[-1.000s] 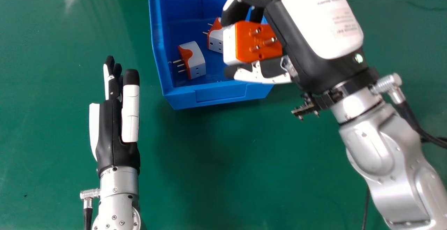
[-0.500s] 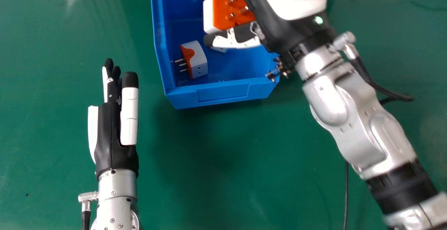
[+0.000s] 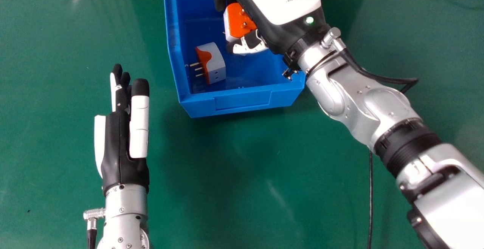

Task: Pick all objects and put in blue box

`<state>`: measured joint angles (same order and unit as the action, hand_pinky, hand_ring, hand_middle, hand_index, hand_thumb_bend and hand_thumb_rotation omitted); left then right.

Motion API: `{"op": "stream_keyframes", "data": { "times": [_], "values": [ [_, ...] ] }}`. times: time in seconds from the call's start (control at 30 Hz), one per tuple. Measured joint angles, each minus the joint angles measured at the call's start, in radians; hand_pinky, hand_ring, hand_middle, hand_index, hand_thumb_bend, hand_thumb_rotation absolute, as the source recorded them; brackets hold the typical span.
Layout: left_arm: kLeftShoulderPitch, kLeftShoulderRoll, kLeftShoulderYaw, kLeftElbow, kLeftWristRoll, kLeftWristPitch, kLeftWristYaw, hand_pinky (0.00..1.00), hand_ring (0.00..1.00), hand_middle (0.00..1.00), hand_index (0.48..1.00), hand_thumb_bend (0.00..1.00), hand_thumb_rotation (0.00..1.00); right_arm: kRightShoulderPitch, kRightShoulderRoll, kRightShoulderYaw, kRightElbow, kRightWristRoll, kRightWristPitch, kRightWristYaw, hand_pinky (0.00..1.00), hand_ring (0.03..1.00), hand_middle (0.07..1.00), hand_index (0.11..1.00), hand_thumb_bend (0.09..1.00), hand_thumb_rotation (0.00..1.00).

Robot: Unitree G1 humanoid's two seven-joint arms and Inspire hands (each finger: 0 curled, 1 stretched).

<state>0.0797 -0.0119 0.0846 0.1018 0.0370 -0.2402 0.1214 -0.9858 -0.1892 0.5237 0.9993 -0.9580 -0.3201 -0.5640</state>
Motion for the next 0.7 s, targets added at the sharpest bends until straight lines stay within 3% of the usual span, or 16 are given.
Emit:
{"op": "stream_keyframes", "data": {
  "times": [0.23,0.37,0.67,0.7],
  "values": [
    [0.0,-0.002,0.0,0.0,0.0,0.002,-0.003,1.0,1.0,1.0,1.0,0.89,1.0,-0.031,0.018,0.067,0.14,-0.001,-0.015,-0.049,0.34,0.453,0.511,0.501,0.498,0.0],
    [0.0,-0.002,-0.001,0.0,0.002,0.002,0.006,1.0,1.0,1.0,1.0,0.89,1.0,-0.031,0.019,0.081,0.149,0.001,-0.01,-0.05,0.34,0.453,0.509,0.507,0.497,0.0],
    [-0.001,0.0,-0.001,0.0,0.001,0.002,0.007,1.0,1.0,1.0,1.0,0.89,1.0,-0.044,0.017,0.157,0.095,-0.053,0.171,0.045,0.33,0.455,0.506,0.513,0.497,0.0],
    [-0.002,0.0,-0.001,0.0,0.001,0.002,0.006,1.0,1.0,1.0,1.0,0.89,1.0,-0.044,0.017,0.159,0.087,-0.054,0.179,0.055,0.39,0.507,0.56,0.552,0.564,0.01]
  ]
}}
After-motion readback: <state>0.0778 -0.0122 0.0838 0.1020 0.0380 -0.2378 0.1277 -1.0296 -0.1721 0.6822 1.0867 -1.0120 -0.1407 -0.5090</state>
